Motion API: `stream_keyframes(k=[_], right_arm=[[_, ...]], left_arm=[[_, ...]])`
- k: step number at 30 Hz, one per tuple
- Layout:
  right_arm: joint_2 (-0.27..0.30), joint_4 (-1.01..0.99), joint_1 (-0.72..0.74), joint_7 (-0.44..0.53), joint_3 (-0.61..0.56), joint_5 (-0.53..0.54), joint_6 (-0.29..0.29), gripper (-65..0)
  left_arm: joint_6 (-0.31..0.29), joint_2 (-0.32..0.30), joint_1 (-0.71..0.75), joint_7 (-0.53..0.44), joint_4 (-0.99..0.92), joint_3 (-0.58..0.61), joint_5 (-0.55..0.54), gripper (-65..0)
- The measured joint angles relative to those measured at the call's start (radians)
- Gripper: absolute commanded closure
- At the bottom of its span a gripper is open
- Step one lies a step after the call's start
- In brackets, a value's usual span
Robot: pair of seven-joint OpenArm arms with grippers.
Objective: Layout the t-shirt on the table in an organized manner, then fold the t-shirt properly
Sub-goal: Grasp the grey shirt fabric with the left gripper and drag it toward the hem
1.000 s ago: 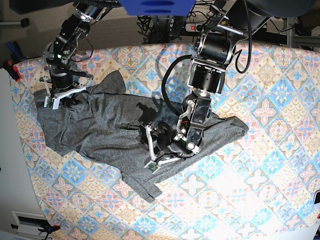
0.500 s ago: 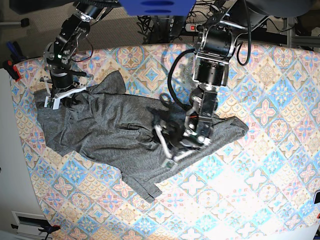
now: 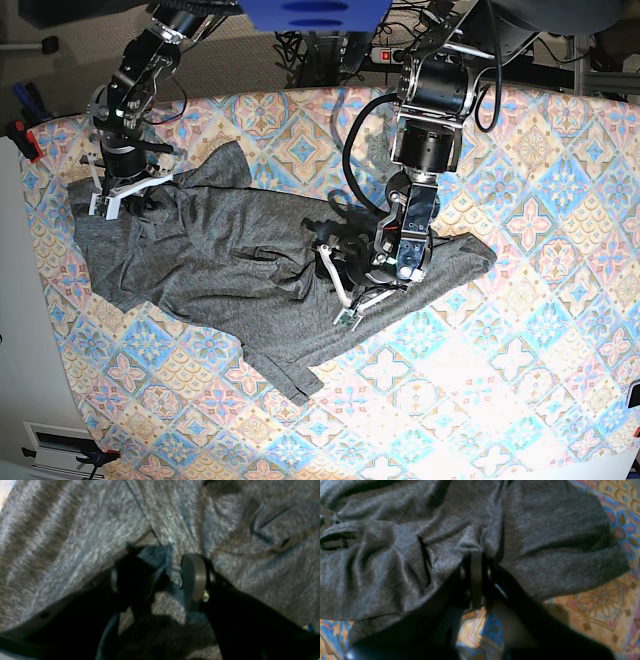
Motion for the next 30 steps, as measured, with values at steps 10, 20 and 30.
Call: stream_keyframes(k=[10, 20, 30], right_arm=[[0.0, 0.0, -0.001, 0.0, 0.0, 0.0, 0.0, 0.0], [0.0, 0.0, 0.001, 0.0, 0.0, 0.0, 0.0, 0.0], [0.0, 0.0, 0.007, 0.0, 0.0, 0.0, 0.0, 0.0]], left_arm=[[0.0, 0.041, -0.022, 0.011, -0.011, 0.016, 0.003, 0.0], [0.0, 0.041, -0.084, 0.052, 0.14, 0.003, 0.0, 0.0], [0.002, -0.003, -0.069, 0.045, 0.107, 0.01, 0.015, 0.0]])
